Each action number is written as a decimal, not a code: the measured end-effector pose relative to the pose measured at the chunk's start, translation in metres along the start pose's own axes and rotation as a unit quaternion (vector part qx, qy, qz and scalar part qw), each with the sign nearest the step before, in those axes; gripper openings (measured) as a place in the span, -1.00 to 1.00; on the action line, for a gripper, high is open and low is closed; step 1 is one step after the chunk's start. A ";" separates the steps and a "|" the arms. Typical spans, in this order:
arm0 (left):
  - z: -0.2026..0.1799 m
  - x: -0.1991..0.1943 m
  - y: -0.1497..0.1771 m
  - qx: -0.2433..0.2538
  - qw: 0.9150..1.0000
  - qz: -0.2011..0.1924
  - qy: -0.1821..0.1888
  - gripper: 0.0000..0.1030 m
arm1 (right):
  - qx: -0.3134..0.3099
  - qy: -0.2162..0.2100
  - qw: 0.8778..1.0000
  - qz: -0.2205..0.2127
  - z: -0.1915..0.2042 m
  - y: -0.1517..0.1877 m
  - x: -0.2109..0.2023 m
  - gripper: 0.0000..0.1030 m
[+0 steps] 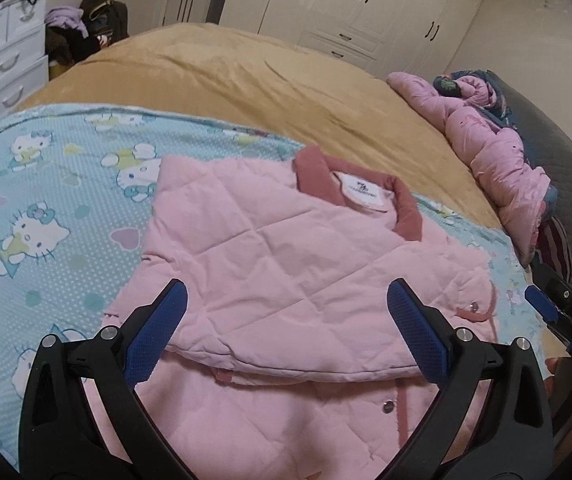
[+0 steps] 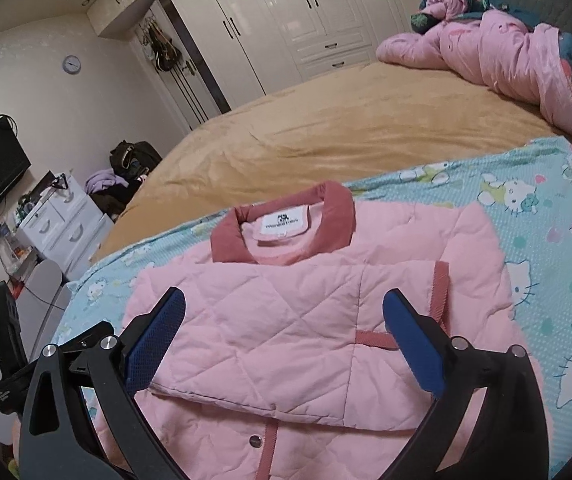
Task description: Fold large clothes
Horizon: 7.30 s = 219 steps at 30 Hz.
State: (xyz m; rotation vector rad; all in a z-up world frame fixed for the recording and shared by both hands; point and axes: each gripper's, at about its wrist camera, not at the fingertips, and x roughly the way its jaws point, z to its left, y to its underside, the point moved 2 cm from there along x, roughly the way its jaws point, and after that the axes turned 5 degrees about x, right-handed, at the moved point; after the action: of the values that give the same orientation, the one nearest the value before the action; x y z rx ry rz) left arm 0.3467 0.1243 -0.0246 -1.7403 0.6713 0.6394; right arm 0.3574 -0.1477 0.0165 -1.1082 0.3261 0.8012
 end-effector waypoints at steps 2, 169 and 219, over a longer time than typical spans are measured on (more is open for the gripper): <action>-0.003 -0.008 -0.001 -0.001 1.000 -0.009 0.003 0.82 | 0.007 -0.007 1.000 -0.012 0.000 0.001 -0.012 0.92; 0.075 -0.168 0.257 0.066 0.993 0.093 -0.004 -0.27 | 0.049 0.092 0.975 0.195 -0.179 0.270 -0.208 0.91; 0.026 -0.210 0.133 0.091 0.994 -0.054 0.012 -0.69 | 0.021 -0.097 0.993 -0.068 -0.109 0.107 -0.249 -0.67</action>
State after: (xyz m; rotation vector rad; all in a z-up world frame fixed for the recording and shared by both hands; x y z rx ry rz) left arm 0.1039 0.1443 0.0301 -1.6057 0.6276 0.4696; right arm 0.1264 -0.3245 0.0482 -0.9931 0.1020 0.7697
